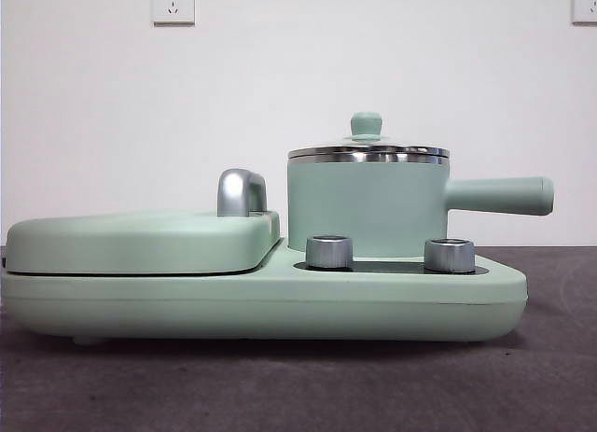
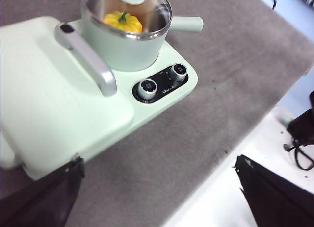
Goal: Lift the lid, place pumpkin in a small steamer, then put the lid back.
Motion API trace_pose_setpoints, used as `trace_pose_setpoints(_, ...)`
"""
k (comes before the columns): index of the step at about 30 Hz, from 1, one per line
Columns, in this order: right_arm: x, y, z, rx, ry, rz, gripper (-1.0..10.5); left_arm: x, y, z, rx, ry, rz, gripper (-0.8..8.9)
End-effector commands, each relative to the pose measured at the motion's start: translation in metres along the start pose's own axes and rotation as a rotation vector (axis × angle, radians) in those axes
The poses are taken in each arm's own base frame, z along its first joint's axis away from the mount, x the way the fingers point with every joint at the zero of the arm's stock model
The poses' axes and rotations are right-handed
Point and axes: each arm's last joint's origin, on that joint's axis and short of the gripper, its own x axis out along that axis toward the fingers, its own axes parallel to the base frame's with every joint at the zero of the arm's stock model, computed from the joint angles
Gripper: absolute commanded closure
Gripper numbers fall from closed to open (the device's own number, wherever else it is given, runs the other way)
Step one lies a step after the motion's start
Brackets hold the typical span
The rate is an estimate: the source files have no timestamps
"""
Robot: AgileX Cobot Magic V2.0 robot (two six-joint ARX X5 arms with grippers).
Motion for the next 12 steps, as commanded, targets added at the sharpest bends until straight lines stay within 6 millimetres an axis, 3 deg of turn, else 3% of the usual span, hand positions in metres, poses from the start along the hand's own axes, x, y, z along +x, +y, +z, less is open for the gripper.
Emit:
trace_pose_setpoints(1, -0.002, 0.001, 0.002, 0.007, -0.016, 0.009, 4.4, -0.011, 0.0, -0.012, -0.041, -0.053, -0.016, 3.18)
trace_pose_setpoints(5, -0.002, 0.001, 0.002, 0.007, -0.017, 0.008, 4.4, -0.024, 0.0, -0.021, -0.031, -0.109, -0.009, 3.18)
trace_pose_setpoints(6, -0.002, 0.001, 0.002, 0.007, -0.016, 0.008, 4.9, -0.026, 0.0, -0.022, -0.03, -0.119, -0.009, 3.33)
trace_pose_setpoints(7, -0.002, 0.001, 0.002, 0.004, -0.016, 0.008, 6.1, -0.028, -0.001, -0.023, -0.027, -0.125, -0.01, 4.26)
trace_pose_setpoints(8, -0.002, 0.001, 0.002, 0.002, -0.015, 0.008, 7.9, -0.029, -0.001, -0.023, -0.024, -0.129, -0.01, 5.8)
trace_pose_setpoints(9, -0.002, 0.001, 0.002, -0.005, -0.015, 0.008, 9.8, -0.03, -0.001, -0.024, -0.023, -0.132, -0.01, 8.21)
trace_pose_setpoints(10, -0.002, 0.001, 0.002, -0.008, -0.017, 0.007, 9.2, -0.03, -0.001, -0.024, -0.024, -0.137, -0.009, 7.77)
trace_pose_setpoints(12, -0.002, 0.001, 0.002, -0.01, -0.021, 0.004, 9.3, -0.03, -0.001, -0.023, -0.023, -0.14, -0.01, 8.08)
